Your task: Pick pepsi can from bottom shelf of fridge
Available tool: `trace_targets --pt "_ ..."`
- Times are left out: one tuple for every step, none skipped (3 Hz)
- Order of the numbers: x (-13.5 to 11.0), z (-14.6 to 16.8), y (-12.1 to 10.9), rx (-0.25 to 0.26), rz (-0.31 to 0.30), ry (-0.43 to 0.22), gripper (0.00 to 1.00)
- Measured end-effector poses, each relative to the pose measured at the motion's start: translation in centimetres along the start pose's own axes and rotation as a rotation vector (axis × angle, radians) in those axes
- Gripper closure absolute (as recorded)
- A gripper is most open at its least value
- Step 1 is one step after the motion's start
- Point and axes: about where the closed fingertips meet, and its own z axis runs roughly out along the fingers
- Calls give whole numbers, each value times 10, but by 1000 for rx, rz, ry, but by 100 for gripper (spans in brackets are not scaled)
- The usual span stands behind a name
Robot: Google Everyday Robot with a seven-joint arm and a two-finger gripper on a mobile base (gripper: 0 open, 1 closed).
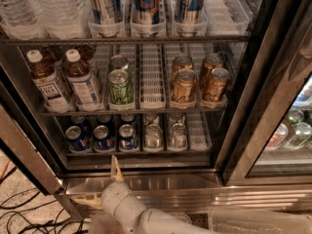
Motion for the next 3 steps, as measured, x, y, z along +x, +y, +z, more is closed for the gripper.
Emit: trace_targets --pt "6 14 9 21 32 1 0" --pt "1 30 12 16 25 -10 0" --pt "-4 43 13 21 37 -25 0"
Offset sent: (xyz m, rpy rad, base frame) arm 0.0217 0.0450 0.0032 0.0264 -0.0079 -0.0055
